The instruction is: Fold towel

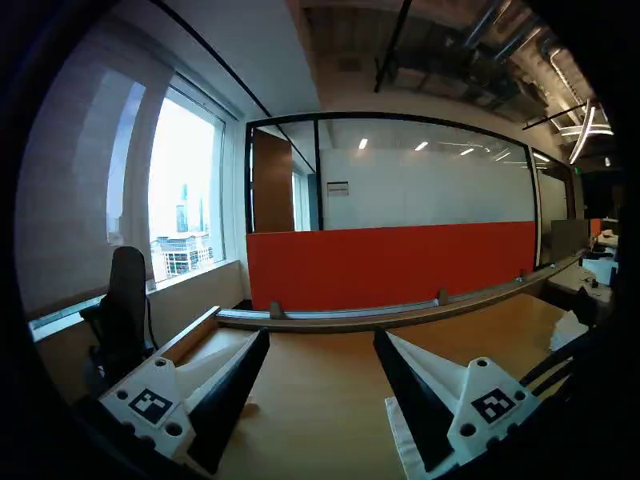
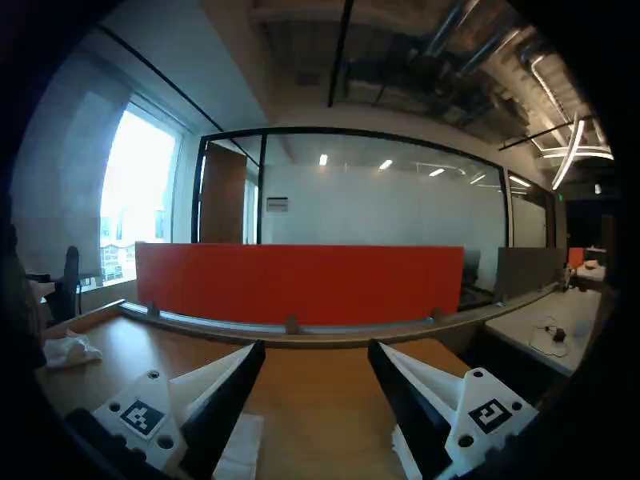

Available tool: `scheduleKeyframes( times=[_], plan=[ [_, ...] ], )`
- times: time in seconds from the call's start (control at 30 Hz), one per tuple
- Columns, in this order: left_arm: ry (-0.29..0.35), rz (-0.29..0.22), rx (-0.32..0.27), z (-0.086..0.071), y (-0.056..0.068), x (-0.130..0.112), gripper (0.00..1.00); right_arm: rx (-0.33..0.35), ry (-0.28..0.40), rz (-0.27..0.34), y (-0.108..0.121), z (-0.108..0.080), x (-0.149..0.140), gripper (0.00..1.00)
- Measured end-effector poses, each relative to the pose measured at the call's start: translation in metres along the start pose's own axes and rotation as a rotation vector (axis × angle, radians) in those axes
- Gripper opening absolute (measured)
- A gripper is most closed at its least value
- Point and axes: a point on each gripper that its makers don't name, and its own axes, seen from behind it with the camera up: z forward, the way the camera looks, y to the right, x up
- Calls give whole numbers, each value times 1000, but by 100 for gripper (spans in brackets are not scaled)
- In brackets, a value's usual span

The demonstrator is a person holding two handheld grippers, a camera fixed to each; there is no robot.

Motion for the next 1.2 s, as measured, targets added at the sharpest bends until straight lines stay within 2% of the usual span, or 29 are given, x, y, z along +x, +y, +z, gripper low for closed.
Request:
scheduleKeyframes(
  times=[0.17, 0.37, 0.87, 1.2],
  plan=[
    [-14, 7, -23, 0, 7, 3, 97, 15, -14, -4, -4, 0, 5, 100],
    [-45, 18, -76, -3, 21, 3, 97, 67, -35, -31, -18, -3, 11, 100],
    [-157, 61, -232, -7, 50, -21, 97, 329, -159, -149, -70, -9, -7, 100],
    [-213, 120, -337, -9, 78, -44, 97, 424, -229, -207, -82, -14, -29, 100]
  ],
)
